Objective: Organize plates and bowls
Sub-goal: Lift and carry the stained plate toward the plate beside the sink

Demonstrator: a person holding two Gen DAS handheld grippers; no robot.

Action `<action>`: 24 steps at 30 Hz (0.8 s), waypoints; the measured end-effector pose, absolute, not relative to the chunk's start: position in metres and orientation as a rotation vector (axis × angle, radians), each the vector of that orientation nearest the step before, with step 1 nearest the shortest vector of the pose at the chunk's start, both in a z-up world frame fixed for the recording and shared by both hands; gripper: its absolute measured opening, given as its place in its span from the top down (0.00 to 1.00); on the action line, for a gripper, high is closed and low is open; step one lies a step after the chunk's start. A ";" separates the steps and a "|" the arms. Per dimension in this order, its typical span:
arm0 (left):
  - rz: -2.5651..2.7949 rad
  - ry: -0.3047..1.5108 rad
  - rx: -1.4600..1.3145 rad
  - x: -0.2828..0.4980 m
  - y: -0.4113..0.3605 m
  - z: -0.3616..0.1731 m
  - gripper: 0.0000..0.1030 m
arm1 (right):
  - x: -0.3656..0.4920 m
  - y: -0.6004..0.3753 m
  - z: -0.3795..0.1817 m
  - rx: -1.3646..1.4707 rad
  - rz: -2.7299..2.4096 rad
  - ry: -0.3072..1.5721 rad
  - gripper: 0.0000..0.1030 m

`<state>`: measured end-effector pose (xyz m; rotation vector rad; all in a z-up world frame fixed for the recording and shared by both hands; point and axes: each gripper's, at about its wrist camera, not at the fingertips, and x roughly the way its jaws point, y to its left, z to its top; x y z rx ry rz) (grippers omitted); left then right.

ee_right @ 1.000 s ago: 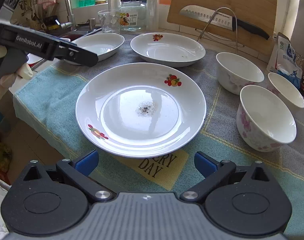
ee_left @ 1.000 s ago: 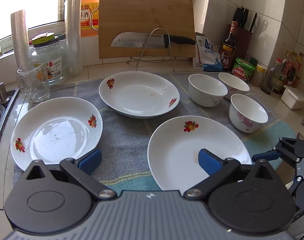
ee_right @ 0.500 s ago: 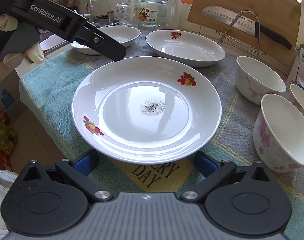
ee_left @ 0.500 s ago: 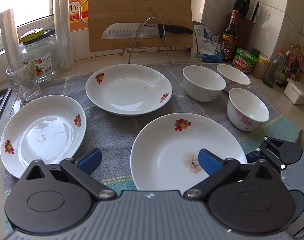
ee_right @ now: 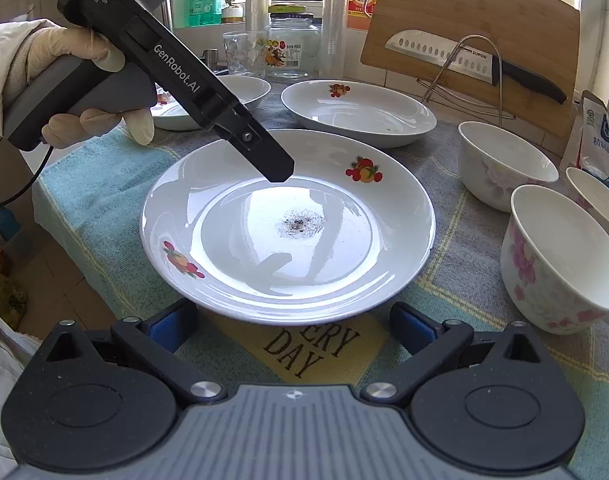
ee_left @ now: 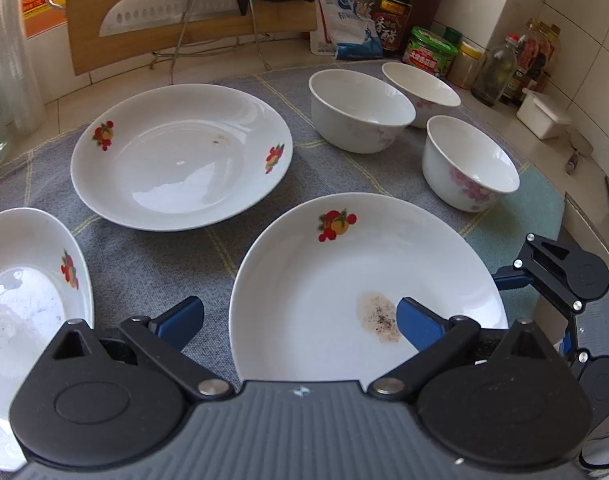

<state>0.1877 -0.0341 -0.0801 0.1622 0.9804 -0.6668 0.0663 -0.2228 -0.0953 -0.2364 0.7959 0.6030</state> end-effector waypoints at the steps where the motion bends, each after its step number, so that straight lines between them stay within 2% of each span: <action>1: -0.688 0.992 0.164 0.191 -0.034 -0.081 0.03 | 0.067 -0.222 -0.095 -0.237 0.599 0.798 0.00; 11: -0.845 1.110 0.189 0.214 -0.041 -0.088 0.03 | 0.064 -0.216 -0.094 -0.264 0.571 0.771 0.00; 13: -0.866 1.128 0.193 0.217 -0.042 -0.088 0.08 | 0.063 -0.214 -0.094 -0.281 0.574 0.759 0.00; 18: -0.908 1.178 0.192 0.224 -0.045 -0.088 0.13 | 0.063 -0.212 -0.093 -0.296 0.582 0.752 0.00; 24: -0.928 1.207 0.205 0.229 -0.047 -0.087 0.14 | 0.064 -0.214 -0.092 -0.290 0.598 0.753 0.00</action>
